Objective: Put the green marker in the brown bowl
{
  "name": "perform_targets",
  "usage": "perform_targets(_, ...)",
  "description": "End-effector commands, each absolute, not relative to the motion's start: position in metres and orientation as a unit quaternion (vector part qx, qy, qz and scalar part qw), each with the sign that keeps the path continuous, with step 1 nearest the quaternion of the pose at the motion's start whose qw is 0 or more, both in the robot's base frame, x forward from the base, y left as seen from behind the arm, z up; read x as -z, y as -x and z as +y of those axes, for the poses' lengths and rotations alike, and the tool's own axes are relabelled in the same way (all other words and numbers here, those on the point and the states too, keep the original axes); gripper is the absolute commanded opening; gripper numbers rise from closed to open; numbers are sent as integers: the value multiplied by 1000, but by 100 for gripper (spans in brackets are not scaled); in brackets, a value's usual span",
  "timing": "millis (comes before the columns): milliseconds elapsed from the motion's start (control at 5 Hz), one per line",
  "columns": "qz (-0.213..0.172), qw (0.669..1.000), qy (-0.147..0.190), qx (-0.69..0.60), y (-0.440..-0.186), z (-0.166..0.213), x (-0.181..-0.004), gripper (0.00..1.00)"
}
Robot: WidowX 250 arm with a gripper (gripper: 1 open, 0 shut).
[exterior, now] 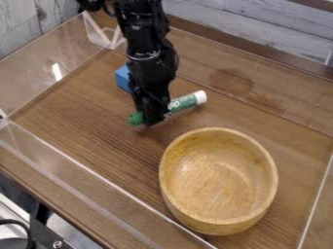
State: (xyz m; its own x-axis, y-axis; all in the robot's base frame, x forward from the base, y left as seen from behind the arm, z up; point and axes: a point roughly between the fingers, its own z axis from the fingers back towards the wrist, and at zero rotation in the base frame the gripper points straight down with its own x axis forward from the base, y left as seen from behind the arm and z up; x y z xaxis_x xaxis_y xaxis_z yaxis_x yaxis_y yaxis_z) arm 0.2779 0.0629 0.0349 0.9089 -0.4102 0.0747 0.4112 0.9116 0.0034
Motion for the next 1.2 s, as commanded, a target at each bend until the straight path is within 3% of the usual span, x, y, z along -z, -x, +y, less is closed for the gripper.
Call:
perform_targets(0, -78, 976, -16, 205, -291, 71, -60, 0)
perform_targets(200, -80, 976, -17, 203, -292, 71, -60, 0)
perform_targets(400, -83, 976, -16, 202, -292, 71, -60, 100)
perform_targets(1000, -88, 974, -5, 211, -296, 70, -40, 100)
